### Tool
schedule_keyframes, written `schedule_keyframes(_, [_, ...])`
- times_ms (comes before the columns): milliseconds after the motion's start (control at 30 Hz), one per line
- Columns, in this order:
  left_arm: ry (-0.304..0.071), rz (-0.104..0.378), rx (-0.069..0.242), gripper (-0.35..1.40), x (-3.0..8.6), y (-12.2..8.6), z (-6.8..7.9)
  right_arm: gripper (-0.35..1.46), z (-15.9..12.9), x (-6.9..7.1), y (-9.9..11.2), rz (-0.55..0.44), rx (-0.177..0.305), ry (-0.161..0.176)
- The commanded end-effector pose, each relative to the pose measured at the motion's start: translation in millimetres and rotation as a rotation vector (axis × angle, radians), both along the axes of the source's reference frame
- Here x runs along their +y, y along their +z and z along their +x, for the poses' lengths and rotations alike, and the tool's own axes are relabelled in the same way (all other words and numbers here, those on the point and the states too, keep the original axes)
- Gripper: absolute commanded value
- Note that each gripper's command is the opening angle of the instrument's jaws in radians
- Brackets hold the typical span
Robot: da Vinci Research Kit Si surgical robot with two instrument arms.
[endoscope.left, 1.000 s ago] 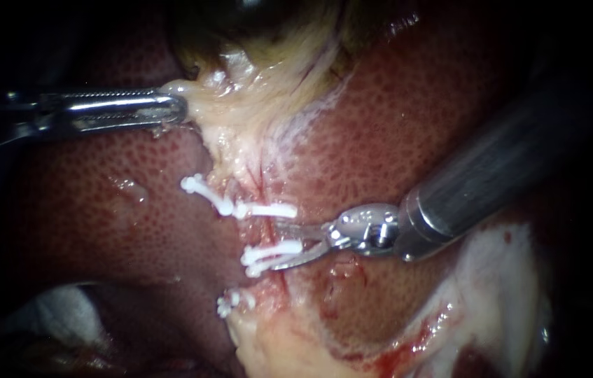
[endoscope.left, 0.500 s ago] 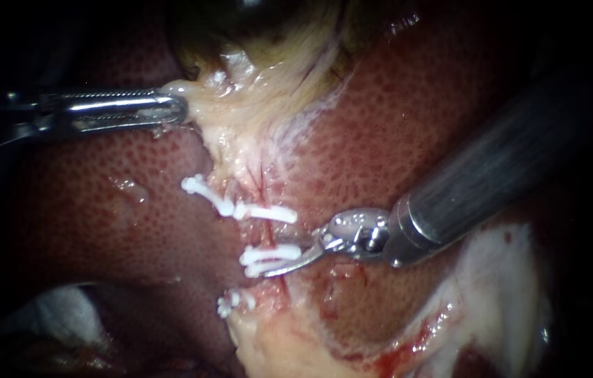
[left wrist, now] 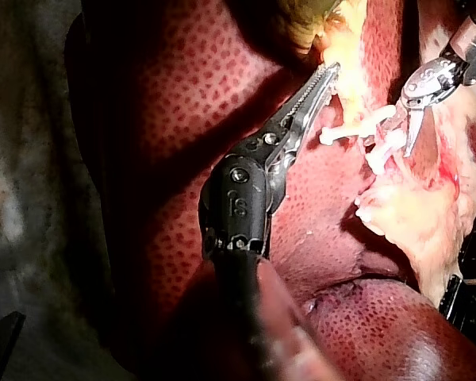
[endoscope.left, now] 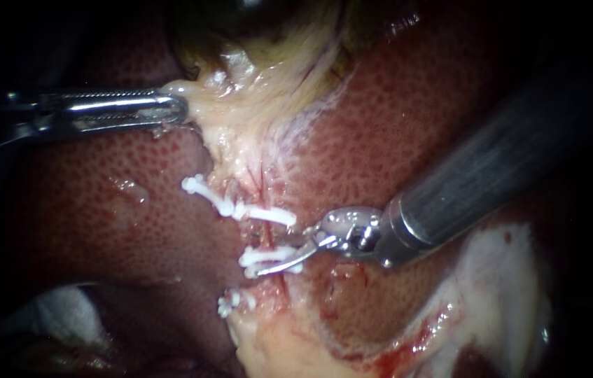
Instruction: Go to the cutting position right tube
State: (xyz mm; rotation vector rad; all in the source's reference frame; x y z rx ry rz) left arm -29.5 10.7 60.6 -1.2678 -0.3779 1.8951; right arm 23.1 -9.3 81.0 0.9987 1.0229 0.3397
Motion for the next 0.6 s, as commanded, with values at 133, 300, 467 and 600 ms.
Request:
schedule_keyframes(133, [0.0,0.0,0.0,-0.35,0.0,0.0,0.0,1.2,0.3,-0.1,-0.2,0.039,0.021,-0.009])
schedule_keyframes(300, [0.0,0.0,0.0,-0.35,0.0,0.0,0.0,1.16,0.8,-0.5,-0.6,0.063,0.04,-0.019])
schedule_keyframes(467, [-0.001,-0.001,0.0,-0.35,-0.1,0.1,-0.1,1.16,2.0,-0.5,-0.8,0.071,0.05,-0.006])
schedule_keyframes(600, [-0.001,-0.001,0.001,-0.35,-0.1,0.1,-0.2,1.16,2.6,-0.4,-0.7,0.071,0.058,0.017])
